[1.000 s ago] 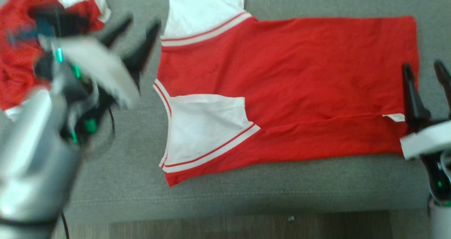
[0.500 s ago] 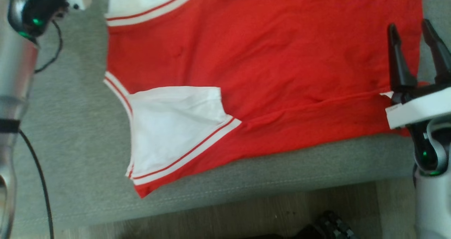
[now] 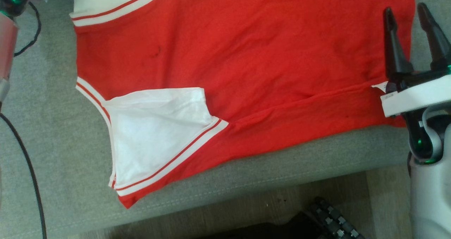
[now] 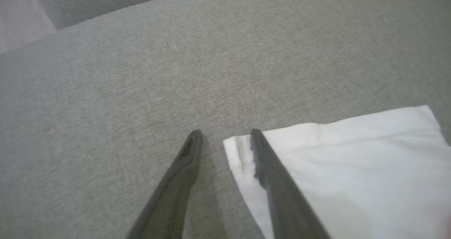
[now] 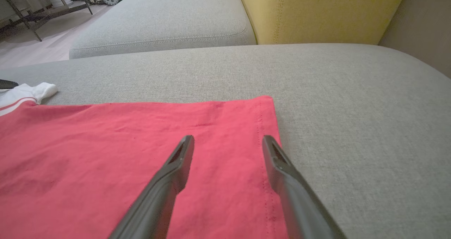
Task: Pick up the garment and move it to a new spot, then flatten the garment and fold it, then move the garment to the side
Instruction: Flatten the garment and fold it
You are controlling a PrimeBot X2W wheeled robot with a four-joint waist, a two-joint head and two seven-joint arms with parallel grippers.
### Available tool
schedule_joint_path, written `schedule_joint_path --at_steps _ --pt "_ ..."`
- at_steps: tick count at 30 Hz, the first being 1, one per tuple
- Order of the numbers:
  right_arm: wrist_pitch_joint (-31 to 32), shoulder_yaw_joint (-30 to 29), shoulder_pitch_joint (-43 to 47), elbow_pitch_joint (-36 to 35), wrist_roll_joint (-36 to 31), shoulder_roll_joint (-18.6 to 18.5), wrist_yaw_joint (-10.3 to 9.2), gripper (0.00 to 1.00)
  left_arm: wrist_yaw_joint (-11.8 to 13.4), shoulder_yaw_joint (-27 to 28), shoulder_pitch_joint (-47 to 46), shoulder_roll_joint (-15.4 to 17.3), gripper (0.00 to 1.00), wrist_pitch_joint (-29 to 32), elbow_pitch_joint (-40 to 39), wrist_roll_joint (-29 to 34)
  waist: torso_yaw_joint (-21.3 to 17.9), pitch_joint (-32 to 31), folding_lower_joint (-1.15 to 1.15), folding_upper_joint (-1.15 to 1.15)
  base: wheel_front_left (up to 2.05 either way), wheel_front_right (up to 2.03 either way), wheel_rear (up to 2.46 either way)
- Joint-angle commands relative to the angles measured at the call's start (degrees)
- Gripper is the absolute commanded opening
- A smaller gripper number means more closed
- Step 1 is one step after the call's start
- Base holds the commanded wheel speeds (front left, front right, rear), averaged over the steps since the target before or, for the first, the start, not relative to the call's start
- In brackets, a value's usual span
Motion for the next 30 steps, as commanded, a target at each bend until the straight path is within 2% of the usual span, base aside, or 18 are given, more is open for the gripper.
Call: schedule_joint_path --at_steps 1,2,3,7,15,20,24,30 --pt "-0.38 0.66 -0.45 -1.69 -0.22 0.01 0.36 1.0 -0.34 -0.2 -1.29 2.51 0.35 1.29 -1.2 -1.08 -0.06 -0.01 0.0 0.0 0.0 0.0 0.0" --pt "-0.28 0.6 -0.64 -1.6 -0.2 -0.06 0.36 1.0 -0.35 -0.8 -1.26 2.64 0.21 1.6 -1.4 -1.61 -0.05 -0.04 0.0 0.0 0.0 0.0 0.0" --pt "-0.09 0.48 -0.87 -1.48 -0.2 -0.14 0.36 1.0 -0.35 -1.43 -1.25 2.85 0.0 1.87 -1.64 -2.07 -0.03 -0.09 0.0 0.0 0.0 0.0 0.0" --pt "1.27 -0.15 -2.36 -0.9 -0.48 -0.38 0.36 1.0 -0.36 -3.11 -1.3 3.74 0.0 2.55 -2.18 -3.78 0.19 -0.52 0.0 0.0 0.0 0.0 0.0" --pt "7.79 -1.32 -9.93 4.19 0.78 0.46 0.36 1.0 -0.37 -4.14 -2.6 4.84 0.0 -1.6 -2.79 -4.22 0.29 -1.47 0.0 0.0 0.0 0.0 0.0" --pt "21.25 -1.9 -18.09 12.38 2.68 -0.99 0.36 1.0 -0.37 -5.81 -3.43 5.25 0.0 -3.81 -4.31 -5.11 0.74 -2.14 0.0 0.0 0.0 0.0 0.0" --pt "27.44 -4.4 -24.66 16.17 1.78 -1.29 0.36 1.0 -0.37 -7.23 -4.01 5.71 0.0 -6.16 -5.54 -5.44 1.33 -2.43 0.0 0.0 0.0 0.0 0.0" --pt "34.39 -5.04 -31.26 22.46 -2.61 -2.32 0.36 1.0 -0.37 -8.93 -4.52 5.72 0.0 -7.88 -5.52 -6.67 2.02 -2.66 0.0 0.0 0.0 0.0 0.0"
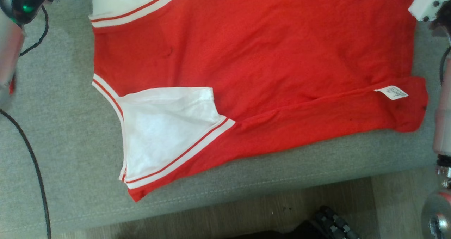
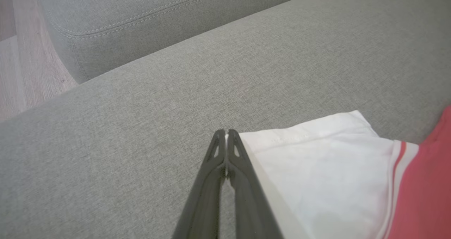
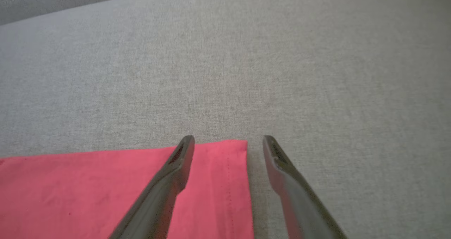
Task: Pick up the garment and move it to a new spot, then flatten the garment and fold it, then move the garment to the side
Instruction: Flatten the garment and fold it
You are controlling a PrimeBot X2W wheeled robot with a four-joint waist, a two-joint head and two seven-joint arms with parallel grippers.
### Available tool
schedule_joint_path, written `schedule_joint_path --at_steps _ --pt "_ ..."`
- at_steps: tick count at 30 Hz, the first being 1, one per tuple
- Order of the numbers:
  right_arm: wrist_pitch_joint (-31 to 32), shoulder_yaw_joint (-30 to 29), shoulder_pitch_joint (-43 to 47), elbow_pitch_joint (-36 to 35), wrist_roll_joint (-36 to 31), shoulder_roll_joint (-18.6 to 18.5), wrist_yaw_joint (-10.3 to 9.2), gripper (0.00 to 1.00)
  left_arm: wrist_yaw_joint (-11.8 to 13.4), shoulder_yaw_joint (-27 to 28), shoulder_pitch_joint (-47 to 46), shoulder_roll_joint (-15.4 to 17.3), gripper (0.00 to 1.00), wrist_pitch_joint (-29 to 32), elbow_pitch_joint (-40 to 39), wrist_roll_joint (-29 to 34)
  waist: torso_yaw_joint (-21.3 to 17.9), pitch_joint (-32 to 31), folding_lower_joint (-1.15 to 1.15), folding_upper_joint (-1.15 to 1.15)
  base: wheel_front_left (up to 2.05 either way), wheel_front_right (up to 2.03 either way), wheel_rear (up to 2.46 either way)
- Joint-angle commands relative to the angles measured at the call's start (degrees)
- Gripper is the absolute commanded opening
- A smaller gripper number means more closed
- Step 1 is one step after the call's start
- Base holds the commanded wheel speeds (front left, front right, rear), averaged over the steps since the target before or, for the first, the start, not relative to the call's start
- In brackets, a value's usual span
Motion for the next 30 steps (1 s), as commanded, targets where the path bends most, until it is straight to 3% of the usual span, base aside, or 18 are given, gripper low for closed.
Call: schedule_joint_path --at_steps 1,7,10,11,12,13,14,21,30 --pt "0.87 0.51 -1.14 -1.08 -0.74 0.11 0.36 1.0 0.01 1.69 -3.42 2.67 0.0 -0.77 -1.46 -0.33 0.09 0.01 0.0 0.0 0.0 0.0 0.0" --pt "3.16 -0.51 -4.5 3.75 -2.8 0.86 0.36 0.98 0.01 -0.09 -4.2 2.45 0.0 -1.83 -1.04 -1.57 0.53 0.31 0.0 0.0 0.0 0.0 0.0" --pt "2.98 -1.09 -5.65 5.44 -3.62 1.06 0.36 0.86 0.01 -1.02 -4.66 2.23 0.0 -2.13 -0.72 -2.1 0.83 0.45 0.0 0.0 0.0 0.0 0.0" --pt "2.8 -1.17 -5.95 5.95 -3.69 1.21 0.36 0.78 0.01 -1.32 -4.83 2.18 0.0 -2.23 -0.61 -2.25 0.94 0.51 0.0 0.0 0.0 0.0 0.0" --pt "2.82 -1.22 -6.16 6.54 -3.75 1.33 0.36 0.5 0.01 -1.59 -4.99 2.18 0.0 -2.39 -0.46 -2.38 0.99 0.54 0.0 0.0 0.0 0.0 0.0" --pt "2.69 -1.23 -6.34 7.02 -3.88 1.39 0.36 0.33 0.01 -1.83 -5.17 2.2 0.0 -2.63 -0.26 -2.45 1.05 0.58 0.0 0.0 0.0 0.0 0.0" --pt "2.46 -1.26 -6.54 7.43 -4.06 1.37 0.36 0.0 0.01 -2.08 -5.33 2.23 0.0 -2.82 -0.07 -2.56 1.1 0.63 0.0 0.0 0.0 0.0 0.0" --pt "-0.65 -0.74 -7.84 8.8 -4.19 0.82 0.36 0.0 0.01 -3.54 -6.45 2.6 0.0 -5.99 1.01 -2.9 1.41 0.64 0.0 0.0 0.0 0.0 0.0" --pt "-13.1 1.0 -10.38 9.19 -3.32 -0.92 0.36 0.0 0.01 -3.73 -9.56 2.57 0.0 -16.34 2.12 -1.06 2.07 0.48 0.0 0.0 0.0 0.0 0.0"
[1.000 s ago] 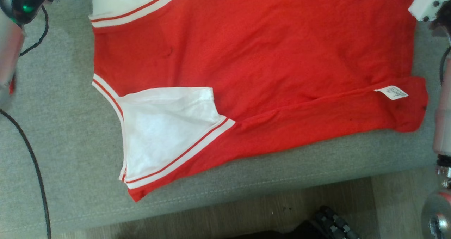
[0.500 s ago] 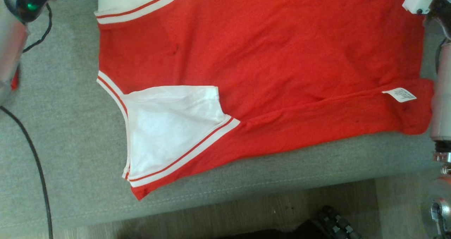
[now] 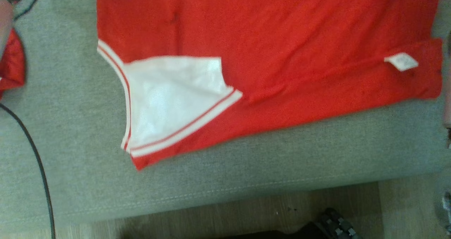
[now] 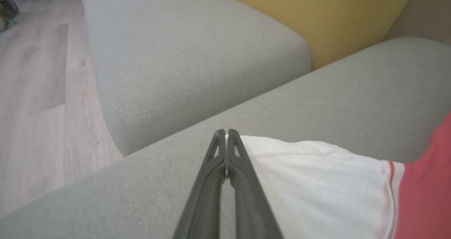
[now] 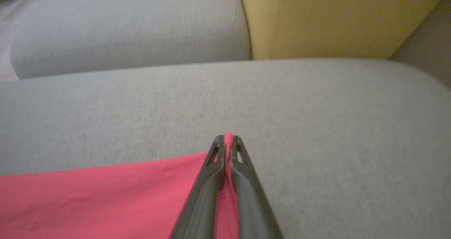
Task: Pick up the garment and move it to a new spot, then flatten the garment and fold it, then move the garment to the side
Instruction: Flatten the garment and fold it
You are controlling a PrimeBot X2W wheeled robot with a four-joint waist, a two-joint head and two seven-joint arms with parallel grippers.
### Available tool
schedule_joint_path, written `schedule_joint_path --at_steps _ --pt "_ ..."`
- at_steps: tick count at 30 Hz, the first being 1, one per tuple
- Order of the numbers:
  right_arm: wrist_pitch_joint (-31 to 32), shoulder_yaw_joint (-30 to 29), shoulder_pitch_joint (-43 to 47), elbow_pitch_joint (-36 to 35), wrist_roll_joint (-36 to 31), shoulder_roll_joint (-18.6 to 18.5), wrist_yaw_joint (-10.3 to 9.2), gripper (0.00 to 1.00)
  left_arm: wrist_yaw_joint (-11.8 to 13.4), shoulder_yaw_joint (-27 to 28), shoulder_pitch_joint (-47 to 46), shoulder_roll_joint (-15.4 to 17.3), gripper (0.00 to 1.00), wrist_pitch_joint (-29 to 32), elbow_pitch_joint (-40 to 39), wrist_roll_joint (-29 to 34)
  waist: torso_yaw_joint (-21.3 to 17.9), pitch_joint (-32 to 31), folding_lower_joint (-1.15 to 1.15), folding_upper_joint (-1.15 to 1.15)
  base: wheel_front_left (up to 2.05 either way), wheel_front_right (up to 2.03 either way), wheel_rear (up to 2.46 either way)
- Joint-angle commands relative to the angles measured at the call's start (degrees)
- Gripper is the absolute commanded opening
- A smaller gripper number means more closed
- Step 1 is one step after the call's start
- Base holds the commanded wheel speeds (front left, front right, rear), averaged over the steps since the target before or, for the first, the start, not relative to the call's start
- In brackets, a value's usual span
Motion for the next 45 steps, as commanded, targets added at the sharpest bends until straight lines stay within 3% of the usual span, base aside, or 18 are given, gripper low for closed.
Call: schedule_joint_path --at_steps 1,4,8,17,23,30,37,45 --pt "-2.35 1.23 -1.84 -2.09 -0.09 -1.04 0.36 0.0 0.07 2.21 -4.27 2.42 0.0 -2.03 -0.52 0.51 0.4 -0.02 0.0 0.0 0.0 0.0 0.0" --pt "-9.18 2.21 -1.96 -1.68 0.25 -3.64 0.36 0.0 0.07 2.15 -5.13 1.4 0.0 -5.91 0.08 -0.46 1.69 -0.57 0.0 0.0 0.0 0.0 0.0" --pt "-12.81 2.85 -0.15 -0.98 3.35 -5.5 0.36 0.0 0.07 1.0 -3.03 1.39 0.0 -7.19 -2.0 -4.59 3.09 -2.25 0.0 0.0 0.0 0.0 0.0" --pt "-14.12 4.19 8.44 -3.16 11.41 -10.49 0.36 0.0 0.07 -1.57 6.99 7.15 0.0 -7.38 -14.45 -14.9 6.51 -6.78 0.0 0.0 0.0 0.0 0.0" --pt "-12.97 4.33 15.84 -6.75 14.46 -14.89 0.36 0.0 0.6 -0.92 13.69 10.22 0.0 -6.03 -24.5 -20.83 9.12 -8.26 0.0 0.0 0.0 0.0 0.0" --pt "-10.0 1.86 22.81 -11.05 14.45 -17.01 0.36 0.0 3.88 -2.12 22.23 13.56 0.0 -3.63 -37.91 -25.36 10.21 -8.43 0.0 0.0 0.0 0.0 0.0" --pt "-6.84 -2.07 28.98 -15.16 13.24 -16.79 0.36 0.0 7.23 -4.5 28.85 16.72 0.0 -3.19 -45.09 -25.61 10.36 -8.22 0.0 0.0 0.0 0.0 0.0" --pt "-1.55 -5.71 34.74 -19.48 12.25 -14.97 0.36 0.0 9.02 -5.88 32.89 18.65 0.0 -3.49 -47.62 -25.69 10.26 -9.06 0.0 0.0 0.0 0.0 0.0"
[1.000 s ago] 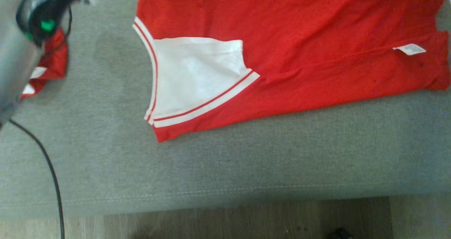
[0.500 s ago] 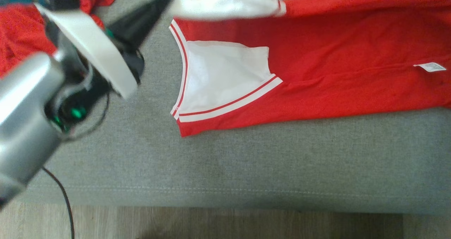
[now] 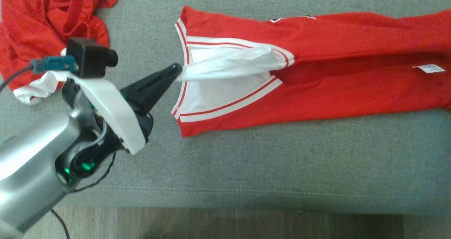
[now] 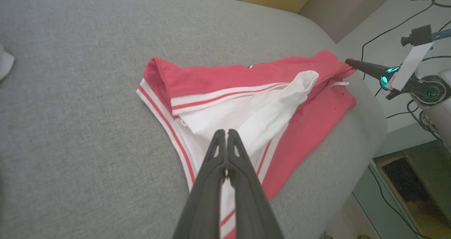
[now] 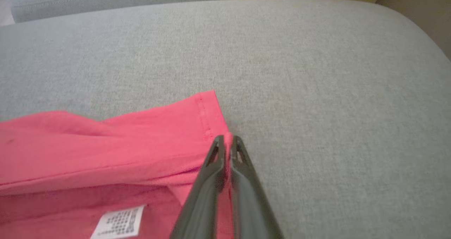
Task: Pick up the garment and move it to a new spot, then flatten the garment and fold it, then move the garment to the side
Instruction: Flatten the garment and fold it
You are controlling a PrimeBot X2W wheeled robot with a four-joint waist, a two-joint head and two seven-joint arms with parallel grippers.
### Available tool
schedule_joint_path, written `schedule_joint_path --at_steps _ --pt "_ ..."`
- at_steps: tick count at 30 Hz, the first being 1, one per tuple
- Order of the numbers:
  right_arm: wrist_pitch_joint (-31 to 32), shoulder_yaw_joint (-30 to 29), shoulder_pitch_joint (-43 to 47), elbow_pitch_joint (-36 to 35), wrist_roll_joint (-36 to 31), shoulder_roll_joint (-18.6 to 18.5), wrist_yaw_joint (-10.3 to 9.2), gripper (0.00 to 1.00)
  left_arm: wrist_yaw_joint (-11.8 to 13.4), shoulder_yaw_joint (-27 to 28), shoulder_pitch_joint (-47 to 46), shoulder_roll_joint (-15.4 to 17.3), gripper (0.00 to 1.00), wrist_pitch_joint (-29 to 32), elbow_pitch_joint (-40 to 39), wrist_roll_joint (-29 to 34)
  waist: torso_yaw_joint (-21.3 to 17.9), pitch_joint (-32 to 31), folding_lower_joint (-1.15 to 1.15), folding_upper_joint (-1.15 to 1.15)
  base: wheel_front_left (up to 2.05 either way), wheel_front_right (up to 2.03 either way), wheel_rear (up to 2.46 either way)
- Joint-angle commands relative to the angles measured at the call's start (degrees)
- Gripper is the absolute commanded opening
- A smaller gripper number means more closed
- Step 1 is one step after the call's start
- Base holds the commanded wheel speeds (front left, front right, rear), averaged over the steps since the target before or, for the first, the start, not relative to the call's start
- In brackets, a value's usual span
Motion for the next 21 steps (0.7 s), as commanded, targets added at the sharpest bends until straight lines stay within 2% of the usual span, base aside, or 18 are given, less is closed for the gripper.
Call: schedule_joint_path --at_steps 1,5,6,7,8,10,13,15,18,21 --pt "0.6 -0.13 1.31 -2.56 -0.53 -0.85 0.36 0.0 0.26 2.66 -0.88 2.97 0.0 -0.36 -1.44 0.28 -0.04 -0.12 0.0 0.0 0.0 0.0 0.0" --pt "2.09 -0.78 2.81 -4.91 -2.29 0.79 0.36 0.0 1.26 1.35 0.66 2.43 0.0 -1.02 -1.16 1.57 -0.42 -0.29 0.0 0.0 0.0 0.0 0.0" --pt "2.42 -0.85 3.03 -5.1 -2.87 1.37 0.36 0.16 1.54 1.06 0.98 2.04 0.0 -1.44 -0.7 2.03 -0.53 -0.34 0.0 0.0 0.0 0.0 0.0" --pt "2.5 -0.94 3.19 -5.25 -3.34 2.04 0.36 0.55 1.81 0.84 1.34 1.46 0.0 -2.14 -0.14 2.51 -0.61 -0.47 0.0 0.0 0.0 0.0 0.0" --pt "2.18 -1.29 3.25 -5.45 -3.77 2.75 0.36 1.0 2.12 0.7 1.82 0.71 0.27 -3.02 0.48 2.82 -0.67 -0.61 0.0 0.0 0.0 0.0 0.0" --pt "0.08 -2.73 3.24 -6.04 -5.31 4.23 0.36 1.0 2.98 0.22 2.74 -0.66 1.0 -4.89 1.84 4.09 -0.74 -1.03 0.0 0.0 0.0 0.0 0.0" --pt "-4.37 -5.1 4.0 -7.43 -6.81 7.04 0.36 1.0 5.46 -0.01 4.32 -2.68 1.0 -9.42 4.04 7.06 -0.79 -2.25 0.0 0.0 0.0 0.0 0.0" --pt "-7.16 -6.49 5.37 -8.79 -7.01 9.37 0.36 1.0 8.16 0.33 5.82 -4.07 1.0 -13.09 5.35 8.98 -0.85 -3.36 0.0 0.0 0.0 0.0 0.0" --pt "-11.48 -8.73 8.1 -11.04 -7.43 13.63 0.36 1.0 13.65 2.25 8.9 -6.22 1.0 -16.55 6.44 12.37 -1.11 -5.37 0.0 0.0 0.0 0.0 0.0" --pt "-14.1 -9.51 11.11 -12.32 -7.16 17.99 0.36 1.0 18.9 6.28 12.83 -8.7 1.0 -17.33 5.51 17.22 -1.29 -7.35 0.0 0.0 0.0 0.0 0.0"
